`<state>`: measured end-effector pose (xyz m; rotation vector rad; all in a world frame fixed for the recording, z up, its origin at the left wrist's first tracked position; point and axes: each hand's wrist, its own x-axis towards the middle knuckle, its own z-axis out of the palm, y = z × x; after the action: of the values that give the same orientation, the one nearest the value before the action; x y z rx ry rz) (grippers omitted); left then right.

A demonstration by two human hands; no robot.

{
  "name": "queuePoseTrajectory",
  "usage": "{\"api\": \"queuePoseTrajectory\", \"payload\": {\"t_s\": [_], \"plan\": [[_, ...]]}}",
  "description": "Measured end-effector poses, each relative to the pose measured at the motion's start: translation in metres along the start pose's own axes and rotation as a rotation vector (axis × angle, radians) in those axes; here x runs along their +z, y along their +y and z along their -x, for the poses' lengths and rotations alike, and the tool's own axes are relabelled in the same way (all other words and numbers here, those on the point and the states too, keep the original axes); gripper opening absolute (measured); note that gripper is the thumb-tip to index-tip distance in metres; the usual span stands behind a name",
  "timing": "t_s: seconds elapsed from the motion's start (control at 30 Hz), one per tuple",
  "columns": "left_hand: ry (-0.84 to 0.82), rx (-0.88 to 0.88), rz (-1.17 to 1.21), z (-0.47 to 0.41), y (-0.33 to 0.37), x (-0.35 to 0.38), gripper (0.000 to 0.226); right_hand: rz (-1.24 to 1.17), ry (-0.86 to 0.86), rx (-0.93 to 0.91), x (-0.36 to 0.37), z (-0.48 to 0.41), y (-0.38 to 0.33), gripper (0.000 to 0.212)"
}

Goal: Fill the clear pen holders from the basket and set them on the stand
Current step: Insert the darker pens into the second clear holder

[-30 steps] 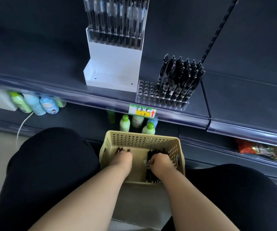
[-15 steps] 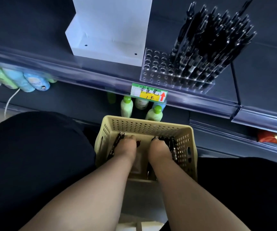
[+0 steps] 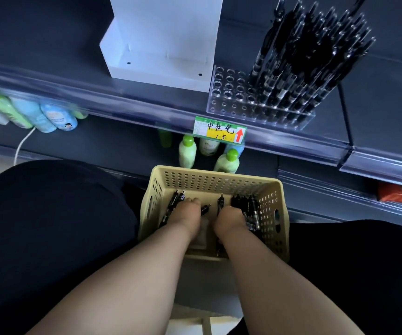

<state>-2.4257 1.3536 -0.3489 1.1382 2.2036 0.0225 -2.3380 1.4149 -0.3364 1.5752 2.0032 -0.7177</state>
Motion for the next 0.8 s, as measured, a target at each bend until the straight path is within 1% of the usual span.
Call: {"api": "queuePoseTrajectory", "payload": {"t_s": [0.1, 0.17, 0.2, 0.27, 0.37, 0.47, 0.53, 0.6, 0.67, 0.73, 0.8], "plan": [[0.089, -0.001, 0.142, 0.007, 0.000, -0.004, 0.032, -0.096, 0.026, 0.016, -0.004, 0.009, 0.002, 0.041], [0.183, 0.004, 0.265, 0.012, 0.004, -0.011, 0.026, -0.147, 0.068, -0.009, -0.010, 0.016, 0.001, 0.039], [0.244, 0.014, 0.335, 0.014, 0.007, -0.016, 0.024, -0.180, 0.100, -0.032, -0.014, 0.020, 0.001, 0.037], [0.362, 0.043, 0.471, 0.022, 0.014, -0.028, 0.028, -0.255, 0.178, -0.095, -0.027, 0.029, -0.002, 0.033], [0.468, 0.102, 0.601, 0.037, 0.023, -0.049, 0.031, -0.338, 0.296, -0.227, -0.050, 0.044, -0.004, 0.035], [0.546, 0.169, 0.665, 0.053, 0.031, -0.073, 0.031, -0.359, 0.406, -0.376, -0.074, 0.063, -0.003, 0.036], [0.598, 0.214, 0.676, 0.065, 0.037, -0.089, 0.034, -0.373, 0.486, -0.456, -0.090, 0.074, -0.002, 0.029], [0.656, 0.250, 0.673, 0.079, 0.041, -0.103, 0.034, -0.448, 0.557, -0.521, -0.105, 0.086, 0.001, 0.020], [0.703, 0.290, 0.682, 0.091, 0.046, -0.117, 0.031, -0.521, 0.617, -0.562, -0.119, 0.098, 0.004, 0.024], [0.709, 0.354, 0.742, 0.100, 0.050, -0.130, 0.028, -0.557, 0.670, -0.596, -0.134, 0.110, 0.008, 0.028], [0.712, 0.405, 0.791, 0.107, 0.053, -0.143, 0.025, -0.596, 0.699, -0.630, -0.150, 0.123, 0.010, 0.026]]}}
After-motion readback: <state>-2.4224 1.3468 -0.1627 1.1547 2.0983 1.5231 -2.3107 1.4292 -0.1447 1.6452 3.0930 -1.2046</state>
